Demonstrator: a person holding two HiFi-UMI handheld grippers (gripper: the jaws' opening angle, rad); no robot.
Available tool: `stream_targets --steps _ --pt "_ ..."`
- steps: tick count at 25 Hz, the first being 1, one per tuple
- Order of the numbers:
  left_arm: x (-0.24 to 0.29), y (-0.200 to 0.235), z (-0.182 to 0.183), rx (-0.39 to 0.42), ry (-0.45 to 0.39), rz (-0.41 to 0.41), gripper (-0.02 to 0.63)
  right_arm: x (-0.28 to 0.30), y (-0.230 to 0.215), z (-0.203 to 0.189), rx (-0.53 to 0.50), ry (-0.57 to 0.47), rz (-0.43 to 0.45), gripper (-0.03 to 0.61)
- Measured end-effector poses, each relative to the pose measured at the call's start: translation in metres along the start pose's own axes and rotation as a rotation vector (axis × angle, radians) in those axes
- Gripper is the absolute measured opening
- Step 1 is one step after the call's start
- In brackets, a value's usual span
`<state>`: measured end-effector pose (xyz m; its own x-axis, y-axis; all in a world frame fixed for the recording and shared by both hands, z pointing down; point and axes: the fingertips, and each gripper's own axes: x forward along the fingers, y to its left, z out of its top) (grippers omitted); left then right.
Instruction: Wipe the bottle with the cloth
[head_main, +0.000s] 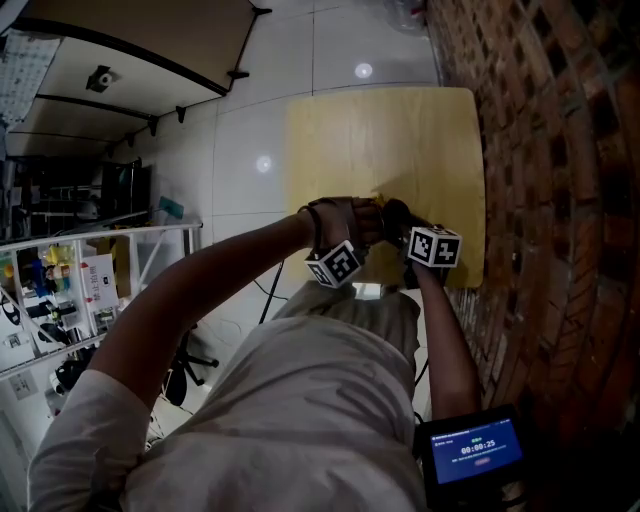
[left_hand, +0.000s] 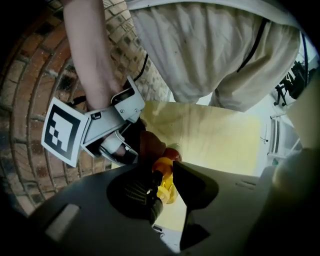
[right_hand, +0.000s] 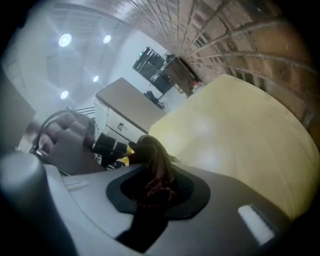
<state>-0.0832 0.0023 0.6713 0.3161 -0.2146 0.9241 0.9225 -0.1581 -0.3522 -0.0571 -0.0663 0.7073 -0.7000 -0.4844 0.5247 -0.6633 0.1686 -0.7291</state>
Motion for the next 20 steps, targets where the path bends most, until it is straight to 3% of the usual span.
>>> stream_targets --steps 4,9,13,15,17,20 --pt "0.000 0.002 0.003 0.007 0.014 0.012 0.153 0.008 -0.029 -0.014 -0.008 0.113 -0.105 0.077" --pt "-0.005 0.004 0.007 0.050 0.011 0.024 0.156 0.017 -0.050 -0.041 -0.109 0.262 -0.201 0.075" --pt "-0.011 -0.002 0.007 0.134 -0.002 0.034 0.155 0.017 -0.053 -0.068 -0.243 0.393 -0.244 0.075" --pt "-0.006 -0.009 0.003 0.169 -0.017 0.035 0.153 0.018 -0.054 -0.071 -0.303 0.437 -0.226 0.077" --pt "0.001 -0.015 -0.004 0.203 -0.037 0.036 0.152 0.017 -0.060 -0.054 -0.275 0.374 -0.181 0.078" --pt "0.004 -0.021 -0.007 0.266 -0.062 0.044 0.150 0.010 -0.037 -0.018 -0.208 0.201 0.037 0.078"
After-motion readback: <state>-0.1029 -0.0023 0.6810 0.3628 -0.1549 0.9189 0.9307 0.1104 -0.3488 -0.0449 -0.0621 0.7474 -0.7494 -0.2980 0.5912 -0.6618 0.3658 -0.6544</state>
